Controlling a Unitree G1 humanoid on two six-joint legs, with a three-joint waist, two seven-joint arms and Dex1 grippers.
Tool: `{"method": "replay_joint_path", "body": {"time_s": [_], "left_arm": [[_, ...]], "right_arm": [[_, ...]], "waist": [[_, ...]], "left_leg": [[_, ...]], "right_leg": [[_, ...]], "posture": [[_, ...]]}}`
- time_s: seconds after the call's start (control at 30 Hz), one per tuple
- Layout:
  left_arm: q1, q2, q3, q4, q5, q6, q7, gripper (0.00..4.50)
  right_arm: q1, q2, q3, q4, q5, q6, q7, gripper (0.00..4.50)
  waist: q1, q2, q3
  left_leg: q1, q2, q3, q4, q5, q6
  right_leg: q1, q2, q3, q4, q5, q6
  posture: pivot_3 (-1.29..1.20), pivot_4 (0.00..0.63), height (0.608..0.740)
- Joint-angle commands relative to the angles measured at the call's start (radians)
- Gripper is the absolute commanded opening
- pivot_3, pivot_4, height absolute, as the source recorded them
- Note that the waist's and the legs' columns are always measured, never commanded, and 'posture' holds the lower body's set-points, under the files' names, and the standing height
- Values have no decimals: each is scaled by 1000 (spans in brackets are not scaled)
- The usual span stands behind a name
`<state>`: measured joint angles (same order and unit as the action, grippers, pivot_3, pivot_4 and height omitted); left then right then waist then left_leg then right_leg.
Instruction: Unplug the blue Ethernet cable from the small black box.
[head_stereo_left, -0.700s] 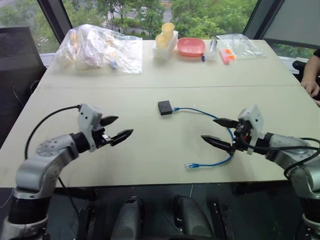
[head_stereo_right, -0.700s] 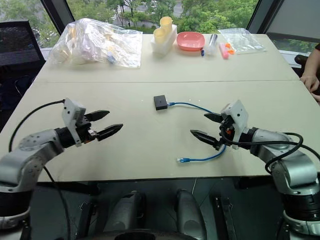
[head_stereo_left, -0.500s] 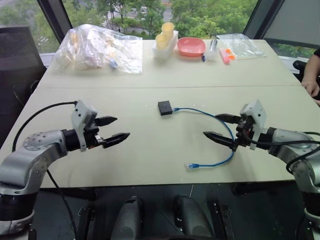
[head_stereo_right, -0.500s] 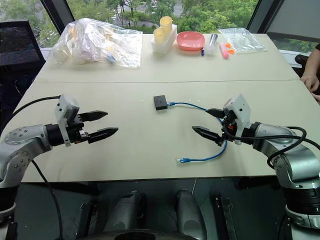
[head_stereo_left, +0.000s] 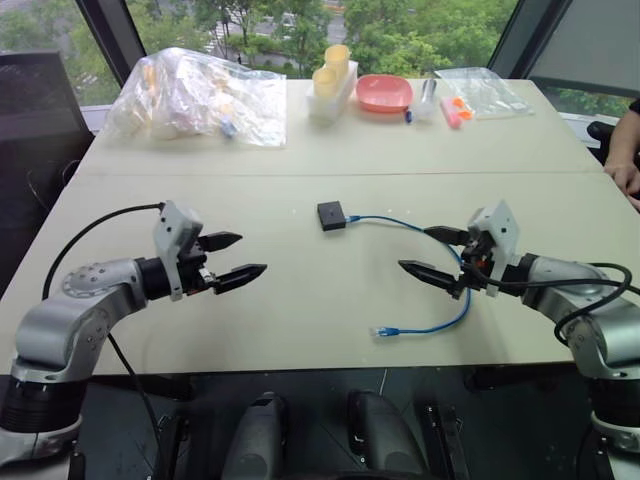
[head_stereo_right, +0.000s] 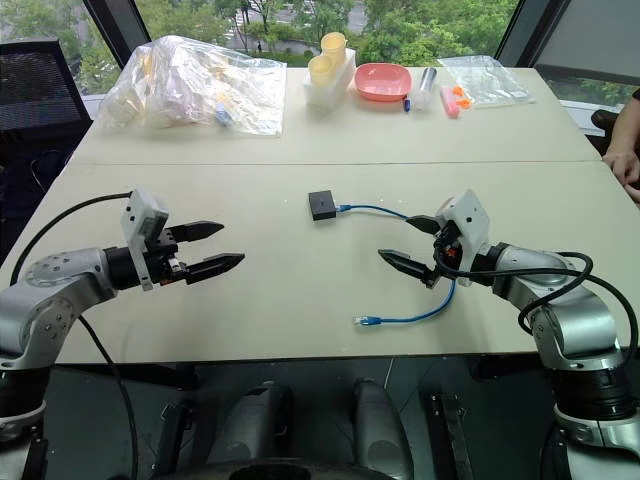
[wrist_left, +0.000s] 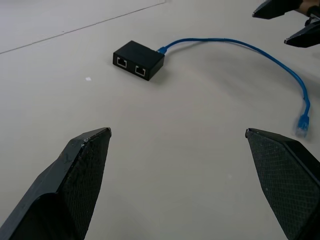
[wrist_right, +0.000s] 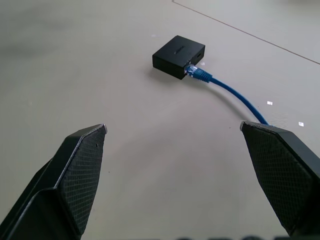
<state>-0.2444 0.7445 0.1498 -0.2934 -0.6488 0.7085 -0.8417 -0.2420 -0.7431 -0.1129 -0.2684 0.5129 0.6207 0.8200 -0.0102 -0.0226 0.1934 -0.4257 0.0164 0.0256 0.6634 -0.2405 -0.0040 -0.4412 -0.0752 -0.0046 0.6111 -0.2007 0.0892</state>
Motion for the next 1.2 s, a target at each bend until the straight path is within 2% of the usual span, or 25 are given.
{"method": "replay_joint_path", "body": {"time_s": [0.03,0.17,0.37,0.5,0.57,0.67,0.8,0.97,1.07,1.2], "left_arm": [[-26,5,13,4,9,-22,-4,4459],[-59,9,6,29,18,-29,-21,4459],[-148,40,18,114,9,-29,-91,4459],[-186,116,22,152,-16,-11,-204,4459],[-210,122,55,165,-53,10,-214,4459],[-229,111,126,149,-140,68,-194,4459],[-181,109,178,88,-184,105,-149,4459],[-68,135,221,11,-180,111,-116,4459],[-35,141,247,-8,-184,111,-95,4500],[-11,151,248,-16,-167,97,-89,4500]], "right_arm": [[-39,9,4,8,-13,-28,1,4500],[-106,29,43,72,-51,-77,15,4500],[-337,119,175,349,-186,-219,56,4500],[-581,229,274,750,-292,-339,133,4500],[-714,290,263,1013,-312,-402,158,4500],[-847,337,235,1299,-332,-461,214,4500],[-929,374,242,1517,-413,-519,173,4500],[-917,390,336,1594,-577,-574,202,4500],[-916,404,328,1604,-605,-594,210,3629],[-941,436,297,1603,-612,-602,202,1661]], "waist": [[0,0,0],[-1,0,0],[-5,0,0],[-11,0,1],[-13,1,1],[-8,1,2],[-6,1,2],[-13,1,2],[-15,1,2],[-24,1,2]], "left_leg": [[0,0,0,0,0,0],[0,0,0,0,0,0],[1,0,0,0,0,0],[0,0,0,0,0,0],[1,0,0,0,0,0],[0,0,-1,0,0,0],[0,0,-1,-1,0,0],[1,0,0,-2,0,0],[2,0,0,-2,1,-2],[7,1,-1,-2,1,-3]], "right_leg": [[0,0,0,0,0,0],[0,0,0,1,0,0],[0,3,0,1,0,0],[-1,5,1,2,0,0],[-1,5,1,2,0,0],[-1,5,1,2,1,0],[0,4,1,2,2,3],[-1,3,2,2,2,3],[0,5,2,3,1,0],[5,6,2,4,1,0]], "posture": [[0,150,740],[0,150,740],[0,150,740],[0,150,740],[0,150,740],[0,150,740],[0,150,740],[0,150,740],[0,150,740],[0,150,740]]}}
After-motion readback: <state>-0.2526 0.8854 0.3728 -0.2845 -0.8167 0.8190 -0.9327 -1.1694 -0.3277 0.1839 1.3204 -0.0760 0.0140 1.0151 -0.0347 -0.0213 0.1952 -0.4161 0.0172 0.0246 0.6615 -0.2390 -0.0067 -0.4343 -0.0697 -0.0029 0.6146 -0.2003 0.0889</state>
